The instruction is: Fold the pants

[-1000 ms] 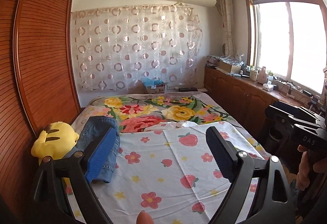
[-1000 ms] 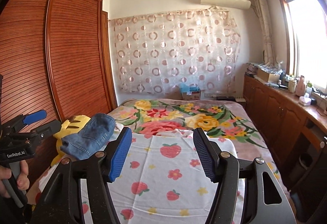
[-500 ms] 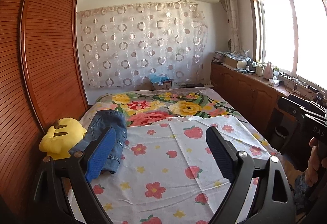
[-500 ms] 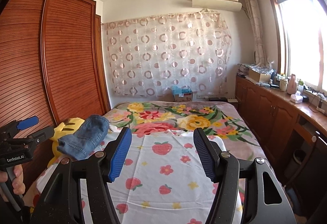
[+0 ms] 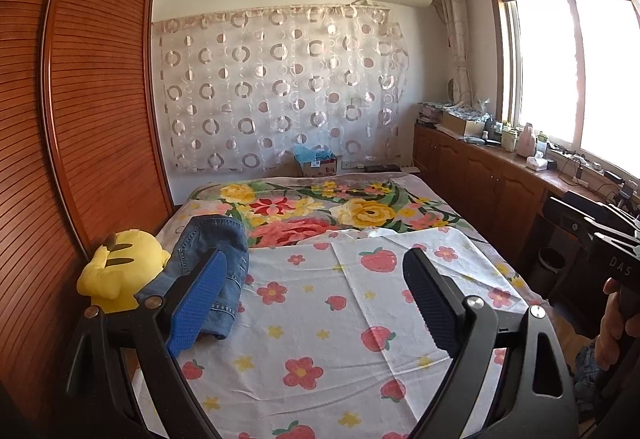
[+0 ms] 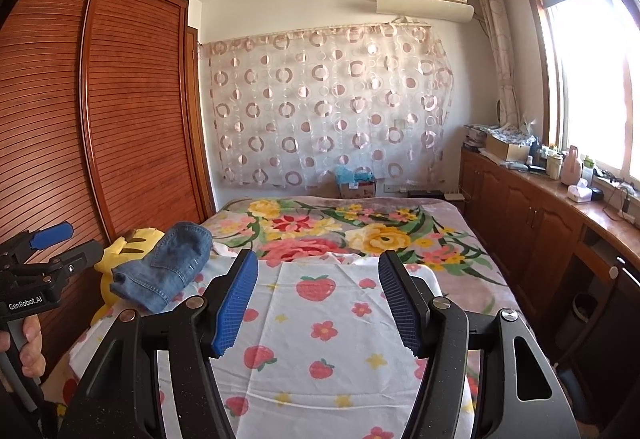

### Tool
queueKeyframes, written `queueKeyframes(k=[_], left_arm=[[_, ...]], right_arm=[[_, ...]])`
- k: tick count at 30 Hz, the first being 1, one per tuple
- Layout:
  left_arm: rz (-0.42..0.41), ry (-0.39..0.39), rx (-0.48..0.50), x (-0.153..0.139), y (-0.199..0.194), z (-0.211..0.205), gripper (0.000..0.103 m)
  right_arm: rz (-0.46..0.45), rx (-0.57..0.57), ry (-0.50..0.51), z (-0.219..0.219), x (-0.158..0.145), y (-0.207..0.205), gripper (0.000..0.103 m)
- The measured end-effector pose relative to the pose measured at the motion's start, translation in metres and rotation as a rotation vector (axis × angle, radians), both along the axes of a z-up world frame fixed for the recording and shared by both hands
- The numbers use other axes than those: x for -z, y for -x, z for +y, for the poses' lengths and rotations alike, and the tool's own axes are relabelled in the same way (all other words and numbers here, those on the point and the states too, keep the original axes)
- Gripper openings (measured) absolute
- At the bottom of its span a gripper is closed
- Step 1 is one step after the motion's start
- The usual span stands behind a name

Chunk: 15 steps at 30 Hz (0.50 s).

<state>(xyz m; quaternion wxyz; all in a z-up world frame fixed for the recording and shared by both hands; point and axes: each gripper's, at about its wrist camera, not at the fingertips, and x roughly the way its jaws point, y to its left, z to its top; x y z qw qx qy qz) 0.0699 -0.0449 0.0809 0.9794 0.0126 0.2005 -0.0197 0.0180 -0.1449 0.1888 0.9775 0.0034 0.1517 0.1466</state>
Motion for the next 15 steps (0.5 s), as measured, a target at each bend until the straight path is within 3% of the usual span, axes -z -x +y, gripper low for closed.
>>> queueKeyframes(k=[15], left_arm=[[0.001,0.001,0.000,-0.0002,0.0003,-0.0005,0.090]], right_arm=[[-0.006,0.000,0.004,-0.0022,0.0028,-0.0006,0.065]])
